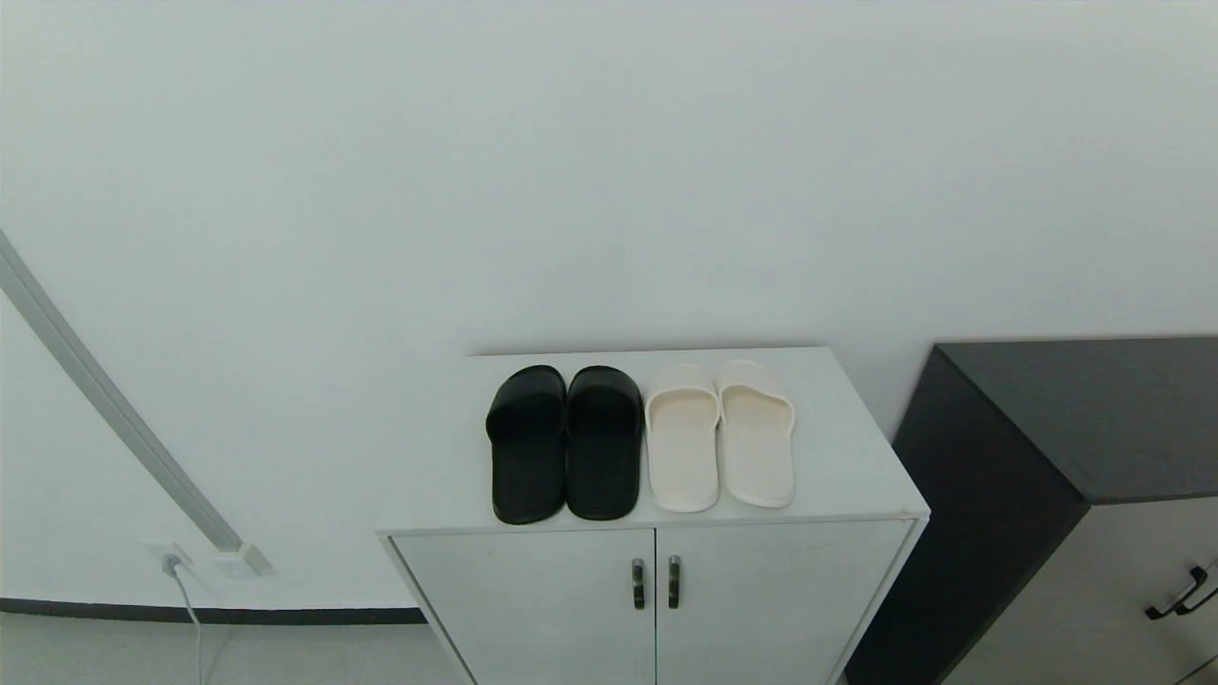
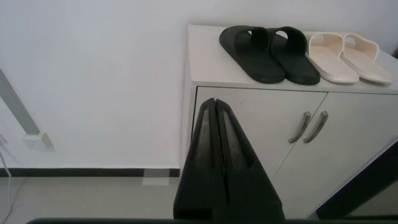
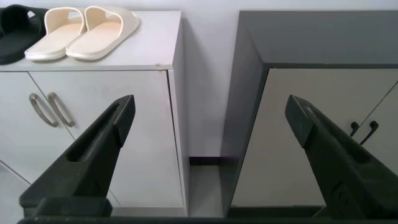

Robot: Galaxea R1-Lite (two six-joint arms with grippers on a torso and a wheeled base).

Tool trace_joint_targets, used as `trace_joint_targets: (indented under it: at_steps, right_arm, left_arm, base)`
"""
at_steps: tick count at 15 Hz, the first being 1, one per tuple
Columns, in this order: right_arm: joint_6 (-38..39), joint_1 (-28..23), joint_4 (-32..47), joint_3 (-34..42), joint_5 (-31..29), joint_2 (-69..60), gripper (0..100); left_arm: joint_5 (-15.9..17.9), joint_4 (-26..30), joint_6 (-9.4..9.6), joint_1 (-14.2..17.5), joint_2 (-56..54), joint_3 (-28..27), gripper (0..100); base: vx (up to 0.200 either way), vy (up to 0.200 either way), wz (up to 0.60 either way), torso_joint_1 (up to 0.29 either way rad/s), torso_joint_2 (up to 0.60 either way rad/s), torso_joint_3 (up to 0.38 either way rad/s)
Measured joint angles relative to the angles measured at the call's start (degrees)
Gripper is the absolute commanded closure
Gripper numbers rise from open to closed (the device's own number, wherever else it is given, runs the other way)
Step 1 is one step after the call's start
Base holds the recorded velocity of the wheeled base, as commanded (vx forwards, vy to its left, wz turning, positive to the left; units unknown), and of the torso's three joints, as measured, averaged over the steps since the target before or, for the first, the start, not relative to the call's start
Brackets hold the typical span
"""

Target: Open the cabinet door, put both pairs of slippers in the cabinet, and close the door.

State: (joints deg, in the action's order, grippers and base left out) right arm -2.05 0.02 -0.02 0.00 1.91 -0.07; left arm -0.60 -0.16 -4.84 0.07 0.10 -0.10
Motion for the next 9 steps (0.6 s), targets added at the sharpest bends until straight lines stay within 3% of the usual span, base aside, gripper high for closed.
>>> trace_joint_targets:
  at_steps: [9]
  right_arm:
    - [0.2, 0.05, -0.02, 0.0, -0.02, 0.0, 0]
  left_arm:
    - [-0.02, 0.0, -0.24, -0.02, 0.0, 0.0, 100]
  base:
    - [0.0, 0.0, 0.0, 0.0, 0.0, 0.0]
